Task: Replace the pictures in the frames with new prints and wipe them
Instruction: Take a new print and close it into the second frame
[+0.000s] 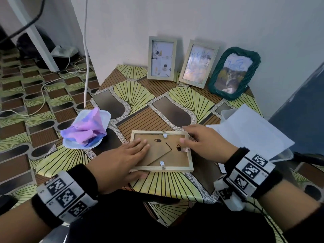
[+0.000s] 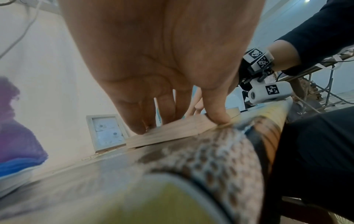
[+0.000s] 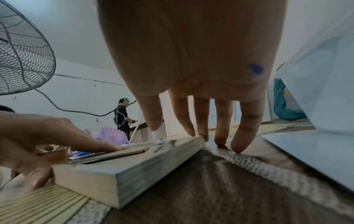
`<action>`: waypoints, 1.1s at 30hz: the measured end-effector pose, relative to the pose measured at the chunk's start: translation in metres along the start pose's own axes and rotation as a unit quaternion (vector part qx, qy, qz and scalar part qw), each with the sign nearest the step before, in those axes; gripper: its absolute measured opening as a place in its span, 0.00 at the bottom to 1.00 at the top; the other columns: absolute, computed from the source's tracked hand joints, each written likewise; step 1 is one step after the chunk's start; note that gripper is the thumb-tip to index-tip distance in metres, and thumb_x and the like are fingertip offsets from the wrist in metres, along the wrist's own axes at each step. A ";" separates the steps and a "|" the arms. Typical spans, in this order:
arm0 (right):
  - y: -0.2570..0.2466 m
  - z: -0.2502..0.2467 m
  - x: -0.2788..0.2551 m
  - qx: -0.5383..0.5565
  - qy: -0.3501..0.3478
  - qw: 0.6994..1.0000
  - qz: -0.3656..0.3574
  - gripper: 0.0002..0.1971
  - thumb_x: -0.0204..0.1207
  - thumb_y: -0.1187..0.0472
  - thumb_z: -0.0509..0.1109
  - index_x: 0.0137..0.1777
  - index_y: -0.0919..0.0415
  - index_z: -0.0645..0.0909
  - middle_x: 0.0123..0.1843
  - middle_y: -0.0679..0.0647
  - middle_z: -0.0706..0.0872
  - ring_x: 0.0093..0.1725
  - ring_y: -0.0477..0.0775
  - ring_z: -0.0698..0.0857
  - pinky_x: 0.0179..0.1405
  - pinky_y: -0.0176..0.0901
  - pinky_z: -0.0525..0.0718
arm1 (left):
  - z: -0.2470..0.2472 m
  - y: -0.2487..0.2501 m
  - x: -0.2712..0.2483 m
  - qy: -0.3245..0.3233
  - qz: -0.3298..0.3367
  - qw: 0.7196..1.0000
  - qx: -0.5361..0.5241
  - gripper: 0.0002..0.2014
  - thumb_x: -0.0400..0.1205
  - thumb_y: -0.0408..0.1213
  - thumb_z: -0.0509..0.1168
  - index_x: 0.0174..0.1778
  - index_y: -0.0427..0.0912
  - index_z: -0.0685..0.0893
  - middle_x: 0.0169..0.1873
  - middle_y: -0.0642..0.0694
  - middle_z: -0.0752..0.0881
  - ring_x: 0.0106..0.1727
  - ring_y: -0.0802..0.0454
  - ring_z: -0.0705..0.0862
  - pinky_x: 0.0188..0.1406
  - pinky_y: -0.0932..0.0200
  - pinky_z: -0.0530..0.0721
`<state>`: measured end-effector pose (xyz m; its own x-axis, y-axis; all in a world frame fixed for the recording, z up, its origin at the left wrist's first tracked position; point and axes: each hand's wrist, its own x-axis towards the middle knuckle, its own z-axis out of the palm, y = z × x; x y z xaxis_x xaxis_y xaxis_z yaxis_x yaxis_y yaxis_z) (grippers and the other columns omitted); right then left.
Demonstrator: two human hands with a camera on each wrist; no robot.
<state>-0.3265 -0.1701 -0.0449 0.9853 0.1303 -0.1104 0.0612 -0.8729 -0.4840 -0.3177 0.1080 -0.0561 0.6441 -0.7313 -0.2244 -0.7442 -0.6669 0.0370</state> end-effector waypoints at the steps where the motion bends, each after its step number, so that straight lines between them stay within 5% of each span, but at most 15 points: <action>1: 0.000 0.002 0.001 -0.014 -0.020 1.000 0.001 0.23 0.83 0.45 0.64 0.73 0.55 0.78 0.69 0.50 0.81 0.68 0.51 0.78 0.65 0.45 0.75 | 0.000 -0.001 0.000 0.003 0.002 1.000 -0.002 0.40 0.84 0.66 0.45 0.86 0.51 0.39 0.86 0.55 0.40 0.85 0.61 0.37 0.84 0.64 0.44; 4: 0.000 0.005 0.001 -0.043 -0.029 0.999 0.007 0.26 0.83 0.43 0.62 0.76 0.56 0.76 0.75 0.52 0.78 0.73 0.52 0.75 0.69 0.45 0.72 | 0.000 -0.004 0.000 0.016 0.014 1.000 0.005 0.40 0.83 0.66 0.45 0.87 0.50 0.42 0.86 0.57 0.44 0.86 0.61 0.39 0.83 0.66 0.48; 8: 0.001 0.004 0.000 0.008 -0.007 1.000 0.009 0.26 0.83 0.41 0.63 0.74 0.56 0.78 0.71 0.53 0.82 0.68 0.52 0.79 0.68 0.49 0.77 | -0.001 -0.009 -0.004 0.024 0.036 0.999 -0.013 0.36 0.86 0.61 0.45 0.87 0.48 0.45 0.86 0.56 0.47 0.86 0.60 0.39 0.82 0.69 0.44; 12: -0.002 -0.003 -0.002 0.135 0.041 0.990 0.006 0.24 0.84 0.38 0.58 0.46 0.55 0.87 0.44 0.49 0.90 0.47 0.52 0.86 0.51 0.53 0.83 | -0.012 -0.015 -0.010 0.121 0.057 0.981 -0.143 0.29 0.87 0.55 0.53 0.84 0.47 0.64 0.82 0.53 0.65 0.85 0.60 0.57 0.84 0.64 0.55; 13: -0.004 -0.007 -0.003 0.192 0.060 0.979 0.029 0.25 0.83 0.36 0.57 0.41 0.53 0.86 0.40 0.48 0.89 0.43 0.51 0.86 0.48 0.53 0.82 | -0.015 -0.016 -0.012 0.156 0.059 0.971 -0.173 0.27 0.88 0.54 0.55 0.81 0.47 0.70 0.80 0.53 0.71 0.82 0.59 0.65 0.82 0.62 0.61; 16: -0.008 -0.021 -0.003 0.404 0.112 0.901 0.111 0.26 0.84 0.38 0.56 0.53 0.59 0.87 0.48 0.58 0.90 0.48 0.57 0.88 0.54 0.58 0.87 | -0.027 -0.018 -0.015 0.237 0.051 0.944 -0.225 0.22 0.86 0.49 0.57 0.75 0.47 0.79 0.68 0.55 0.84 0.69 0.60 0.82 0.69 0.58 0.78; 19: -0.013 -0.032 -0.005 0.506 0.159 0.842 0.101 0.25 0.87 0.45 0.58 0.57 0.66 0.86 0.49 0.60 0.91 0.48 0.58 0.90 0.47 0.51 0.88 | -0.033 -0.014 -0.014 0.293 0.033 0.911 -0.287 0.17 0.87 0.43 0.58 0.70 0.46 0.81 0.58 0.60 0.88 0.60 0.65 0.85 0.62 0.61 0.81; 23: -0.019 -0.036 -0.009 0.552 0.184 0.811 0.061 0.17 0.86 0.51 0.61 0.56 0.61 0.87 0.55 0.58 0.91 0.57 0.60 0.89 0.55 0.55 0.86 | -0.035 -0.004 -0.006 0.330 -0.014 0.847 -0.418 0.18 0.85 0.39 0.59 0.71 0.48 0.79 0.60 0.61 0.87 0.61 0.67 0.84 0.59 0.72 0.79; 27: -0.021 -0.029 -0.013 0.533 0.168 0.828 0.051 0.12 0.85 0.55 0.64 0.62 0.55 0.86 0.58 0.49 0.91 0.62 0.55 0.87 0.61 0.59 0.85 | -0.027 0.003 0.001 0.298 -0.042 0.772 -0.559 0.22 0.87 0.32 0.58 0.73 0.62 0.73 0.51 0.55 0.92 0.50 0.67 0.88 0.48 0.72 0.84; 30: -0.019 -0.017 -0.014 0.499 0.126 0.856 0.052 0.12 0.85 0.57 0.64 0.63 0.49 0.85 0.59 0.44 0.90 0.64 0.49 0.85 0.62 0.60 0.84 | -0.016 0.009 0.003 0.259 -0.050 0.749 -0.607 0.26 0.88 0.27 0.56 0.76 0.62 0.70 0.40 0.51 0.93 0.38 0.62 0.87 0.38 0.63 0.87; 33: -0.019 -0.005 -0.008 0.473 0.070 0.877 0.051 0.14 0.86 0.59 0.63 0.68 0.48 0.83 0.65 0.40 0.87 0.66 0.44 0.83 0.62 0.55 0.83 | -0.002 0.008 0.007 0.229 -0.093 0.748 -0.616 0.27 0.88 0.27 0.56 0.79 0.59 0.70 0.42 0.47 0.93 0.40 0.58 0.85 0.41 0.58 0.82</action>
<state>-0.3349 -0.1566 -0.0304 0.9920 -0.0422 -0.1193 -0.1226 -0.0875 -0.9886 -0.3183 0.0974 -0.0556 0.9190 -0.3941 0.0087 -0.0874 -0.1824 0.9793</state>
